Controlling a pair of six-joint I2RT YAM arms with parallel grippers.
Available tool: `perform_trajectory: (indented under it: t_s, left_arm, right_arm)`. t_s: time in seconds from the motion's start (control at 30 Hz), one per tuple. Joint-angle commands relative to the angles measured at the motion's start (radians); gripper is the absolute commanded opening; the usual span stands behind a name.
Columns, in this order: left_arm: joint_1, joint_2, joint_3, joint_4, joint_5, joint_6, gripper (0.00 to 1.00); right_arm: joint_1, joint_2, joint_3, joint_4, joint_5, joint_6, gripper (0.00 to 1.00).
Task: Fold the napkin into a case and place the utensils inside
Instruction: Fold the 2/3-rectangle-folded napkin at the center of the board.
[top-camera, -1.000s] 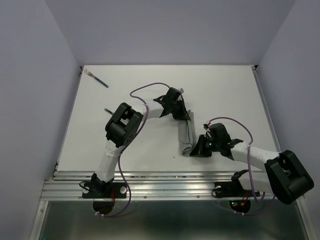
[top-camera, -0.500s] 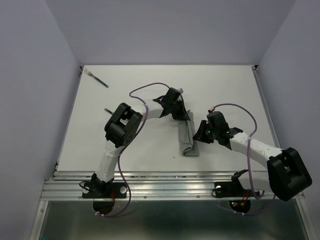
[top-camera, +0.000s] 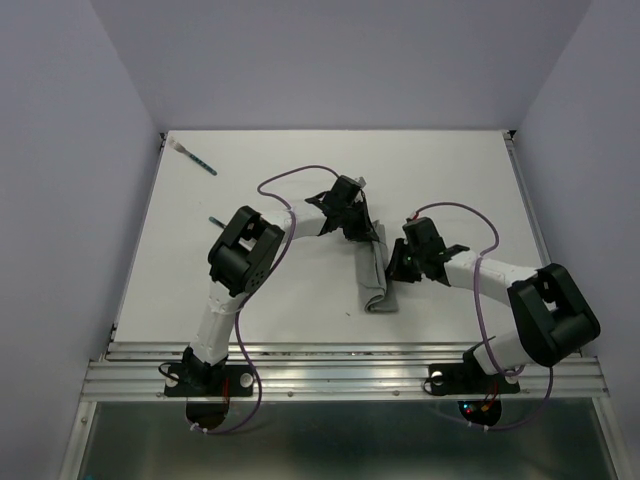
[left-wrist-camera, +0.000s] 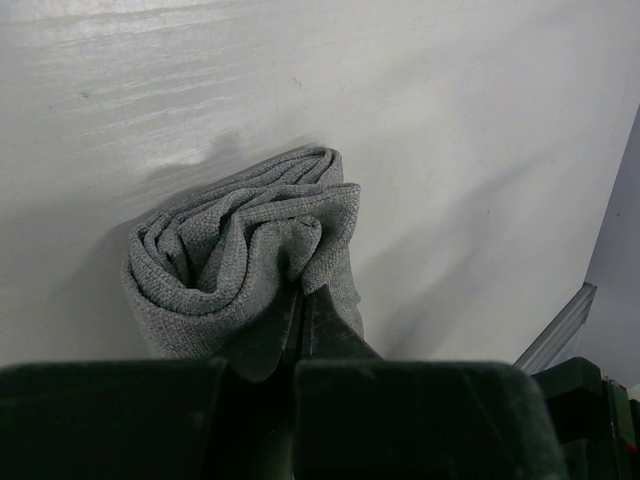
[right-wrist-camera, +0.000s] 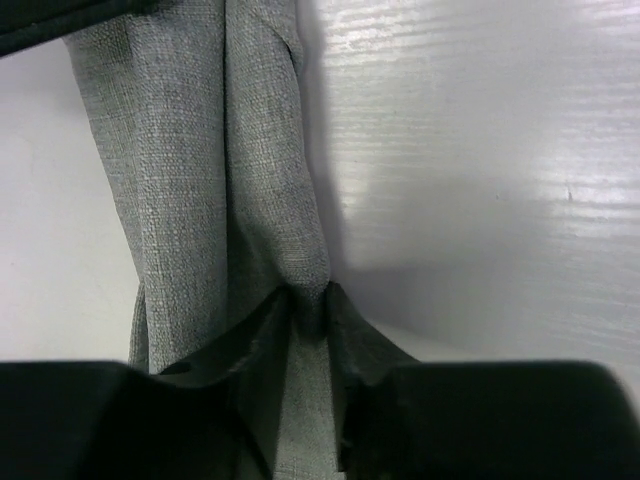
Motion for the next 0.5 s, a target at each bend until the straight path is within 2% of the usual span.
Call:
perform_trajectory:
  t_s: [0.0, 0.1, 0.17, 0.47]
  left_arm:
    - [-0.009, -0.058, -0.014, -0.066, -0.040, 0.018, 0.00]
    - [-0.014, -0.079, -0.014, -0.063, -0.058, -0.003, 0.00]
    - [-0.015, -0.093, -0.011, -0.058, -0.063, -0.020, 0.00]
    - [-0.020, -0.109, 0.032, -0.060, -0.086, -0.057, 0.00]
  right_arm:
    - [-0.004, 0.038, -0.001, 0.074, -0.025, -0.027, 0.23]
    - [-0.004, 0.053, -0.007, 0.084, -0.017, -0.036, 0.15]
    - [-0.004, 0.058, -0.007, 0.081, -0.014, -0.039, 0.13]
    - [-0.004, 0.072, -0.004, 0.074, -0.014, -0.044, 0.09]
